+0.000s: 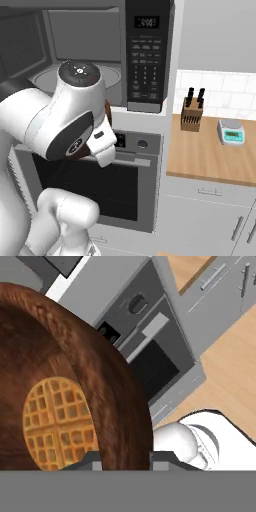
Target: Open the microwave, place the bowl with waffle inside the microwave, then close the microwave door and turn it on.
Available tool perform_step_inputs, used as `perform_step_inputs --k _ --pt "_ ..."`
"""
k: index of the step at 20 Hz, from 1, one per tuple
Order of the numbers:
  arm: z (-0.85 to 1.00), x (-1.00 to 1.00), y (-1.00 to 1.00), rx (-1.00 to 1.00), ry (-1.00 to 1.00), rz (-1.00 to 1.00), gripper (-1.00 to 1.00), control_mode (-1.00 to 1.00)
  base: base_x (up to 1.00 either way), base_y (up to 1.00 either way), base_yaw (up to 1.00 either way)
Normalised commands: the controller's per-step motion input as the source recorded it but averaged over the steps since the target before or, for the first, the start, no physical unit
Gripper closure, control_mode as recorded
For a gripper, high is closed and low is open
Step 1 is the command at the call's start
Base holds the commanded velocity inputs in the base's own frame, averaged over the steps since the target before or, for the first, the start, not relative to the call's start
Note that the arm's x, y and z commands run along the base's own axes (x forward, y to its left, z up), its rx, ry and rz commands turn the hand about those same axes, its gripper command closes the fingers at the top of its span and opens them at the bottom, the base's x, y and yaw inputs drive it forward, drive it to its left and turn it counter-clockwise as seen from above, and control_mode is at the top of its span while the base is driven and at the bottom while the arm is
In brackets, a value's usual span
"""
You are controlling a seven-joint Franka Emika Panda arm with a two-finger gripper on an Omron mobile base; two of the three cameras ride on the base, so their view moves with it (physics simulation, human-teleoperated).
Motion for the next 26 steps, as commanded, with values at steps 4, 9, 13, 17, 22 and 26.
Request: perform_step_inputs --k 4,9,13,17,22,26 --pt "0.1 0.24 0.95 0.11 0.01 0.05 1.0 -1.0 0.0 0.0 0.0" --pt "0.0 0.14 0.73 0.23 -0.17 -0.13 1.0 -1.0 0.0 0.0 0.0" --pt "0.13 0.29 0.68 0.24 -0.15 -0.18 1.0 -1.0 0.0 0.0 0.0" --pt "0.43 0.46 0.49 0.2 -0.11 -0.1 1.0 -1.0 0.0 0.0 0.0" --pt "0.16 0.86 0.22 0.02 0.0 0.03 1.0 -1.0 0.0 0.0 0.0" --pt "0.0 1.0 0.01 0.0 0.22 0.04 1.0 -1.0 0.0 0.0 0.0"
